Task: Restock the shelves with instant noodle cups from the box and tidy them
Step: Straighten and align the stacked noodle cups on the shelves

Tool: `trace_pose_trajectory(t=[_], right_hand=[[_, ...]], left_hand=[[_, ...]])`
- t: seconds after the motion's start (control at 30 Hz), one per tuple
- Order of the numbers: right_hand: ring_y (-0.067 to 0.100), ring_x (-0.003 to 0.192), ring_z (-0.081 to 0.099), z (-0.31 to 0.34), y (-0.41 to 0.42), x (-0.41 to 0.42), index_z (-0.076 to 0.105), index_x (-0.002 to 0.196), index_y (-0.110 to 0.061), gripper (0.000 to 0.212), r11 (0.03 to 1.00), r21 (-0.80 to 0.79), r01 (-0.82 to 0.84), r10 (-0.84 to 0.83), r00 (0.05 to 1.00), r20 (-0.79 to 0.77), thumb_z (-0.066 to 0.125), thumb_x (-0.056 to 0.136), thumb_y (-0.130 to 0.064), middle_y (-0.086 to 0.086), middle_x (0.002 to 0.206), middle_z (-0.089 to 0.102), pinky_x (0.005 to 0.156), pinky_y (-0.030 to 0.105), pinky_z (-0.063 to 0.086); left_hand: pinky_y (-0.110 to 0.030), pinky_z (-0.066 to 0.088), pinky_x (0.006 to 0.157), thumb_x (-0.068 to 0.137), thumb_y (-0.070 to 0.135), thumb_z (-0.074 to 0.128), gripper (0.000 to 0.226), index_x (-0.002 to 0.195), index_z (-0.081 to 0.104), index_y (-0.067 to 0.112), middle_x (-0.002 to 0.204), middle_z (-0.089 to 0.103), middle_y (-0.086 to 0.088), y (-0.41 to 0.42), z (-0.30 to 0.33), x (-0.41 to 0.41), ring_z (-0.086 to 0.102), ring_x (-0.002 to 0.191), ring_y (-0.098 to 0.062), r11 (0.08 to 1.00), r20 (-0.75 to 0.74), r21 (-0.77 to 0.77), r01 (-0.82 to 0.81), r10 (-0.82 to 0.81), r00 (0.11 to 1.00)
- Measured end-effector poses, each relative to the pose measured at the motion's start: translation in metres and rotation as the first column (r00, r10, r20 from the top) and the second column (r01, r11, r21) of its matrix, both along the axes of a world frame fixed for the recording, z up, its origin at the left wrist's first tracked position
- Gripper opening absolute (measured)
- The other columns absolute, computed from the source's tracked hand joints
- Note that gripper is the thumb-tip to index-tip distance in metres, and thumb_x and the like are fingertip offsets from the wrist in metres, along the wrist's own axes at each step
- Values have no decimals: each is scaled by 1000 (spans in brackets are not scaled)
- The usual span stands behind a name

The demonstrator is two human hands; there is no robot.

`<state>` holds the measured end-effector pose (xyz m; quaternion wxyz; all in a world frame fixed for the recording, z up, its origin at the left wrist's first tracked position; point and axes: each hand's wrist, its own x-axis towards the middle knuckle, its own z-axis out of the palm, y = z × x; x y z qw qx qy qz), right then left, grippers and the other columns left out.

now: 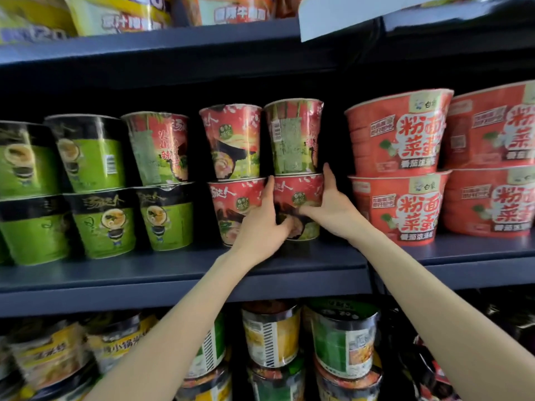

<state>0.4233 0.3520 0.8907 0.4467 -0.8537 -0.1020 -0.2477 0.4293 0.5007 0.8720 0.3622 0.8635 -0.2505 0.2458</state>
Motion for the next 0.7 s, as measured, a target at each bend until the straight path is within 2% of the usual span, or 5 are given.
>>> trace_pose_trajectory(t=[0.23,0.4,0.5,0.6,0.7], right_hand=[[4,106,48,1,-11,-36,-9,152,-23,109,1000,20,-23,23,1000,5,71,80,-38,-2,134,51,89,17,33],[-1,105,46,-1,-12,-42,-13,151,-26,111,994,99,-39,38,999,14,71,79,-41,-11,132,45,87,12,34],[-8,100,42,-10,-11,-45,-15,150,-25,110,996,94,-2,-5,997,73,71,82,-33,-17,121,38,78,-1,33],[10,126,43,-23,-11,-45,-11,150,-27,106,993,2,116,-115,977,177,70,82,-37,0,148,33,97,20,34],[25,128,45,-31,-10,-40,-1,152,-24,101,980,-74,183,-164,964,211,69,82,-39,9,146,38,101,36,39]], left_hand=[[-34,52,91,86,29,66,78,148,19,31,128,60,2,13,-5,-20,65,102,-11,996,189,-72,54,-40,981],[-31,53,87,83,26,69,65,140,36,26,104,67,9,16,-4,-25,64,95,-5,983,285,-175,56,-4,958],[-35,49,93,81,32,70,71,141,32,27,113,62,7,13,3,-21,59,104,-10,979,211,-193,70,-28,977],[-29,38,104,80,33,72,89,148,15,29,140,46,1,6,12,-14,47,124,-10,976,2,-168,136,-138,990],[-16,32,95,79,26,74,103,150,0,28,143,44,4,-1,14,-11,44,117,1,967,-125,-173,189,-212,969]])
